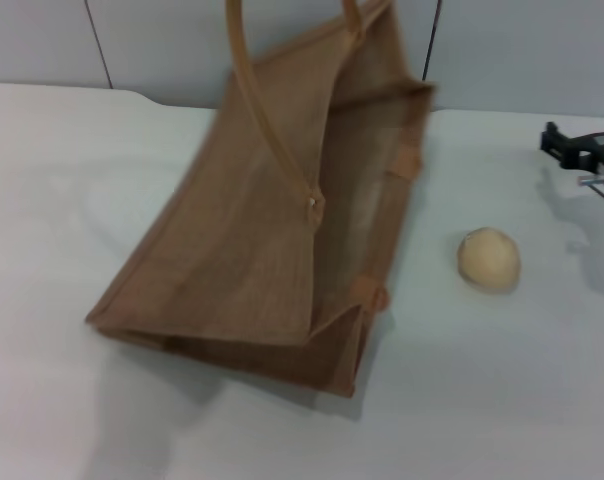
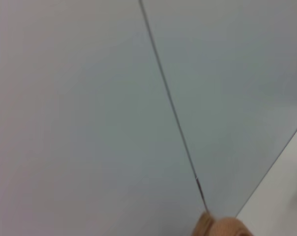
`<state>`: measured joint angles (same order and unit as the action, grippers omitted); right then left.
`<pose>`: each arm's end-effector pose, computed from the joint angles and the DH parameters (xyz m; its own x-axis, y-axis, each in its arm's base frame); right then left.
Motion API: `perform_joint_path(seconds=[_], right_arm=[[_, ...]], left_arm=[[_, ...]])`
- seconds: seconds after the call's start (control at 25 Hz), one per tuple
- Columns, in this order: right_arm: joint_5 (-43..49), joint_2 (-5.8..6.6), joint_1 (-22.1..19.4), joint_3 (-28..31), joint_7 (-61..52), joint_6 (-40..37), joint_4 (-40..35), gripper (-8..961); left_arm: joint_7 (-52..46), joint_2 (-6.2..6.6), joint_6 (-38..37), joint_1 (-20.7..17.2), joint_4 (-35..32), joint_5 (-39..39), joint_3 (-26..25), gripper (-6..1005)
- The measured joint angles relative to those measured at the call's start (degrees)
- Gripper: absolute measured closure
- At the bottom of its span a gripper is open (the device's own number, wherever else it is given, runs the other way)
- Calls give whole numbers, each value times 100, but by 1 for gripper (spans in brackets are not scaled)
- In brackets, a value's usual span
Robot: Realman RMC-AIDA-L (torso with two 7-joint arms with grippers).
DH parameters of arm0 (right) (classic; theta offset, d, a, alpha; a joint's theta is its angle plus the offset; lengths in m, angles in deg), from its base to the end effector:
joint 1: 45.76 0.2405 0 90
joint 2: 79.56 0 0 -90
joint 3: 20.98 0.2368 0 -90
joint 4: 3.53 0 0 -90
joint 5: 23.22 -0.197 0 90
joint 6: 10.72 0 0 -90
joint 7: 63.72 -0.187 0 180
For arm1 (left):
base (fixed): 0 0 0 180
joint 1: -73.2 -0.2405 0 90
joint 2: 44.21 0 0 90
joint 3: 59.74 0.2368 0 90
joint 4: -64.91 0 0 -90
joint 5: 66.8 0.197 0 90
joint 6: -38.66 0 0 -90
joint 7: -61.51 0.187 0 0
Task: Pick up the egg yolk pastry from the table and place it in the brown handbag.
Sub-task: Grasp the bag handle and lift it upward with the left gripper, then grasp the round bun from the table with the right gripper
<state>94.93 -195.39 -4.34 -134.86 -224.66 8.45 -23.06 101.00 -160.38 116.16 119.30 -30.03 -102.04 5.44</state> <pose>0.2804 0.4622 -0.0228 0.7541 -0.3649 -0.5461 -0.6135 -0.0946 -0.7840 -0.0349 0.4265 0.0877 0.9696 0.1743 0.1717 0.2446 -0.6717 -0.6993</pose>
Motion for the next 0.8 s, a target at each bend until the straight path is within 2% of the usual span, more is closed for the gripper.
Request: perform_joint_path(seconds=[0.12,0.24,0.4,0.48,0.6,0.72,0.8], right_arm=[[139,11,-72,-13,9,-287,-357,72],[344,130,-305,13,112,-852,-1140,72],[435,399,-1046,332,732,-1798,-2837,72],[437,426,-1439,753,1318,-2442,-3656,71],[445,256,-1865,1661,2291,-3828,-4618,71],[687,35,-1966,2571,2710,-5247,-5098,69],[920,-1,-1941,2851,2703,-6037,-5281,68]], left_arm=[[-29,-3,106,0,-144,-1,-5,880],[-50,3,162,-20,-171,32,-6,879],[-53,11,188,-46,-178,49,-16,879],[-53,11,189,-57,-180,51,-56,878],[-40,10,191,-68,-160,52,-104,878],[-28,11,193,-68,-149,60,-111,877],[-24,11,194,-68,-155,65,-111,877]])
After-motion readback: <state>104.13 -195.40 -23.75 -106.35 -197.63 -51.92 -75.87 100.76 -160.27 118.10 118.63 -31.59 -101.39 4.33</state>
